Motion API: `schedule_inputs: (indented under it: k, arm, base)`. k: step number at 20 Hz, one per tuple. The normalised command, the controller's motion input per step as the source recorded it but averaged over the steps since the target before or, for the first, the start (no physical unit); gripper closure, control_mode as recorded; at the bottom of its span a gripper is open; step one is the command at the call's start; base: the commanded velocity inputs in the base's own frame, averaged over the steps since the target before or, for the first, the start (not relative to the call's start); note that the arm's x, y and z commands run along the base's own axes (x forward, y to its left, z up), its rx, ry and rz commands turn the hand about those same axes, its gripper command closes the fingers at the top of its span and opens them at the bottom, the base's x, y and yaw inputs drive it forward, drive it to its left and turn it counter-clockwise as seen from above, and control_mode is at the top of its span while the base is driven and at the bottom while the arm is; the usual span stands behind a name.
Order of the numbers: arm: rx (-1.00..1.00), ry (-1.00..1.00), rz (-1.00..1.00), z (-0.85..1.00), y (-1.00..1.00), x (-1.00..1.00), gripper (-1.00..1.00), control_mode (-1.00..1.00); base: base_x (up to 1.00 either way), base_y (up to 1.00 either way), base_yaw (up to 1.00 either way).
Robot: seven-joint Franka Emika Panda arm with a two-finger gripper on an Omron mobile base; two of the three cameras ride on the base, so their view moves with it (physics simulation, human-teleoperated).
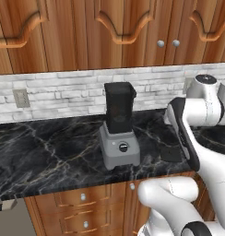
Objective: Open the blender lid, put the tangerine in the blender, close the lid, and start the blender.
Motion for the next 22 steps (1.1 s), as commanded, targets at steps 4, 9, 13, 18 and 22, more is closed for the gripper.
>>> schedule_inputs:
  k: [4, 9, 13, 18, 22]
  arm:
    - [0.0, 0.16, -0.13, -1.0, -0.16, 0.05, -1.0, -1.0]
    - [0.0, 0.03, -0.02, -0.84, 0.0, 0.26, -1.0, -1.0]
    - [0.02, 0.0, 0.02, -0.55, -0.02, 0.42, -1.0, -1.0]
    - [0.03, 0.03, 0.02, -0.4, -0.22, 0.54, -1.0, -1.0]
    - [0.0, 0.07, 0.0, -0.26, -0.21, 0.28, -1.0, -1.0]
  base:
    - [0.0, 0.0, 0.0]
    - [0.0, 0.0, 0.0]
    - [0.0, 0.0, 0.0]
    - [0.0, 0.0, 0.0]
    - [0.0, 0.0, 0.0]
